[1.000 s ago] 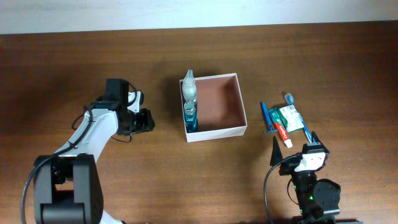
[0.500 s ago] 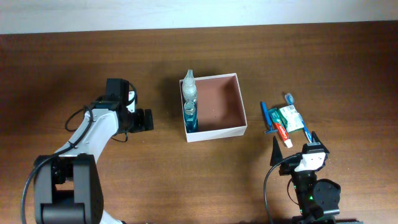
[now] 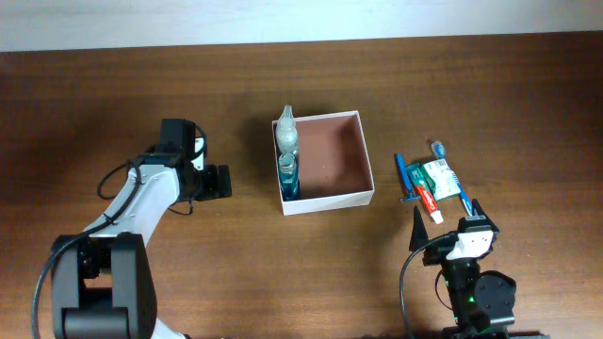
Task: Pack container
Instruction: 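Withdraw the left gripper to the left of the box, then move the right gripper toward the toiletries on the right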
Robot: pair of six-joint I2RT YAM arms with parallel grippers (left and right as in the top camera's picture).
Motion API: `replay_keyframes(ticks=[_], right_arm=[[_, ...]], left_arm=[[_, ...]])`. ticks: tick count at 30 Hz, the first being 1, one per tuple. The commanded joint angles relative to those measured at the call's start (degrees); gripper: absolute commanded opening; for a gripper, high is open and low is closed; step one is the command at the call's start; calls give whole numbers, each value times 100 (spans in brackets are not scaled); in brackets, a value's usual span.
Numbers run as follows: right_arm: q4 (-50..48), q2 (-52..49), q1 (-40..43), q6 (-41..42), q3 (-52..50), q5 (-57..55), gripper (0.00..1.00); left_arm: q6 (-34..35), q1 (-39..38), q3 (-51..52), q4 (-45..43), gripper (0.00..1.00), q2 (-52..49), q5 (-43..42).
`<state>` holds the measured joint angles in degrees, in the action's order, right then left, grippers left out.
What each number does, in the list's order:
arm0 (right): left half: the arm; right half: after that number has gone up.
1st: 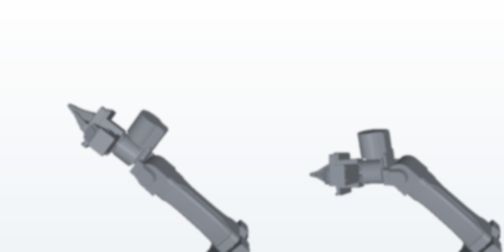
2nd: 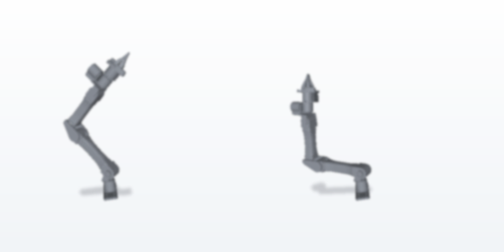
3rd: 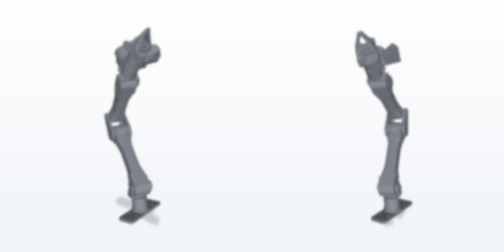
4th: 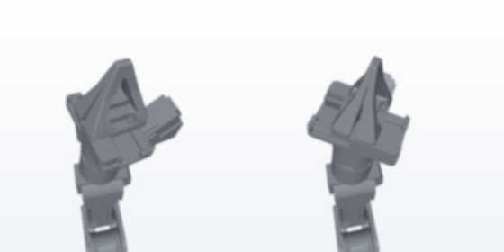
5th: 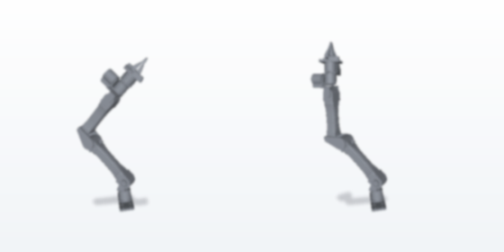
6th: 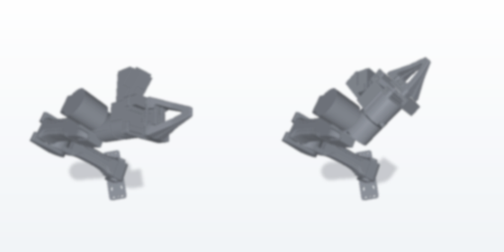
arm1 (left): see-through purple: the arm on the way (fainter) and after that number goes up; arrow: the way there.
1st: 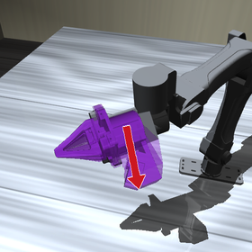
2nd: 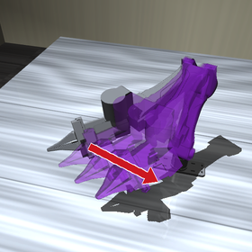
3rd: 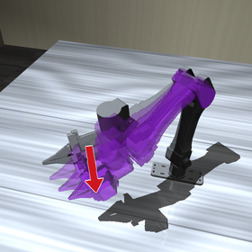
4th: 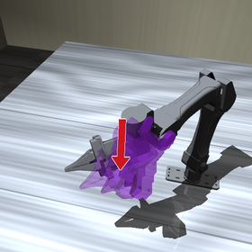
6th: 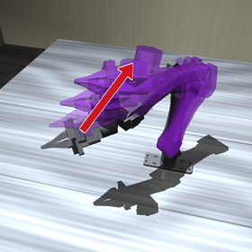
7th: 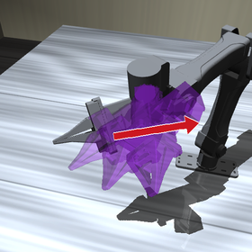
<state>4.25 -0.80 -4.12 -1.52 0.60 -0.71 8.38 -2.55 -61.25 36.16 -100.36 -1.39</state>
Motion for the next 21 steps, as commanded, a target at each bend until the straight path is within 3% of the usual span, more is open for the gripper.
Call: replay_keyframes(ticks=[1,4,12,21], right_arm=[[37,48,-33,24,-28,9,98],[31,48,-33,63,-28,48,98],[-48,48,-33,1161,9,979,98],[1827,-798,-31,1425,1947,901,98]], left_arm=[[9,9,37,-13,99,-46,81],[9,9,37,-13,99,-46,81],[9,9,37,-13,100,-46,79],[9,9,37,-13,99,-46,81]])
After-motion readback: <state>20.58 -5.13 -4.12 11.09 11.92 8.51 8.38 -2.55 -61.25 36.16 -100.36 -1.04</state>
